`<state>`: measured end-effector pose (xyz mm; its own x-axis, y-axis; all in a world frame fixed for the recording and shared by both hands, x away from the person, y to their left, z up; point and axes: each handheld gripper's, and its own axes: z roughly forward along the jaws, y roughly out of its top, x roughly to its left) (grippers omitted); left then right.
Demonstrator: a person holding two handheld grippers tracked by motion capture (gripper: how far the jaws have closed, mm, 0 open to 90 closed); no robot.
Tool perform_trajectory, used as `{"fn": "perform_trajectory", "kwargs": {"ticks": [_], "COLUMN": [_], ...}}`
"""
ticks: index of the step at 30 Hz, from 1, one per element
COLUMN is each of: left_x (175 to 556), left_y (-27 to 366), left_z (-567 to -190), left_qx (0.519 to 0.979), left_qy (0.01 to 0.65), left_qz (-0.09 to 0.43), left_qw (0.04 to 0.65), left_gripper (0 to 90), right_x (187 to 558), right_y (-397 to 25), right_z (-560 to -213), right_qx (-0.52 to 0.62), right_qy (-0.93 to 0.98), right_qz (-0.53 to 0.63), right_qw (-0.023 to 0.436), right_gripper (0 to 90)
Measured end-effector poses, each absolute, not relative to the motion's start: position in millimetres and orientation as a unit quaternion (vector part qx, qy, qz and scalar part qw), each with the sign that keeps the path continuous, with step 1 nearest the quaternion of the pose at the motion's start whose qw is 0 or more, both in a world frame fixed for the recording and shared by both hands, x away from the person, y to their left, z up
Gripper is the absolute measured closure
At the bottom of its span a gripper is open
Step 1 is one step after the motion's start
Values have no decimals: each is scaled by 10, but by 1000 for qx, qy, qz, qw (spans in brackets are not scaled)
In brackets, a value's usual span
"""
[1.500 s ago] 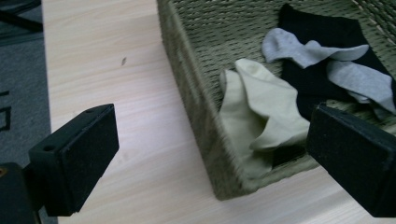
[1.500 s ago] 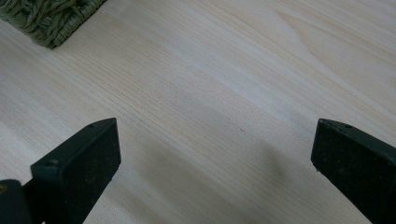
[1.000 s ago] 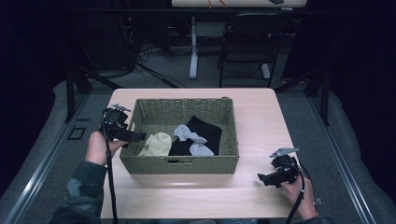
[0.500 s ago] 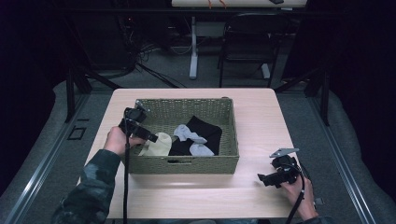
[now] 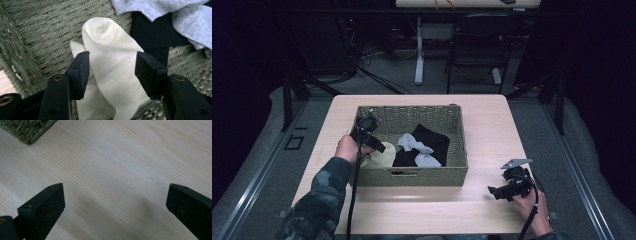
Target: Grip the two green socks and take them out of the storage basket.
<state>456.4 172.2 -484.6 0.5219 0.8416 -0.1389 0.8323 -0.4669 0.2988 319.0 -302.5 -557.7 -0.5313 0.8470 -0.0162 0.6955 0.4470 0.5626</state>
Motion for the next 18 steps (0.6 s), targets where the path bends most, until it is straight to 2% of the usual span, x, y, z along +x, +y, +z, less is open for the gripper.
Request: {"fn": "perform_trajectory", "kwargs": {"ticks": [10, 18], "left_x": [4644, 4630], "left_y": [1726, 1729], "left_z": [-4995, -4992], "left_qx": [855, 860], "left_qy": [497, 486], "left_qz": [3, -12], "left_qw": [146, 157], "left_gripper": [485, 615], "right_x": [3193, 3196], "right_y": [-3024, -3015], "right_z": [-5584, -5589], "right_qx": [460, 460], "right_qy": [838, 838], "right_qz": [255, 258], "right_qw": [146, 142], "right_gripper": [13, 13]}}
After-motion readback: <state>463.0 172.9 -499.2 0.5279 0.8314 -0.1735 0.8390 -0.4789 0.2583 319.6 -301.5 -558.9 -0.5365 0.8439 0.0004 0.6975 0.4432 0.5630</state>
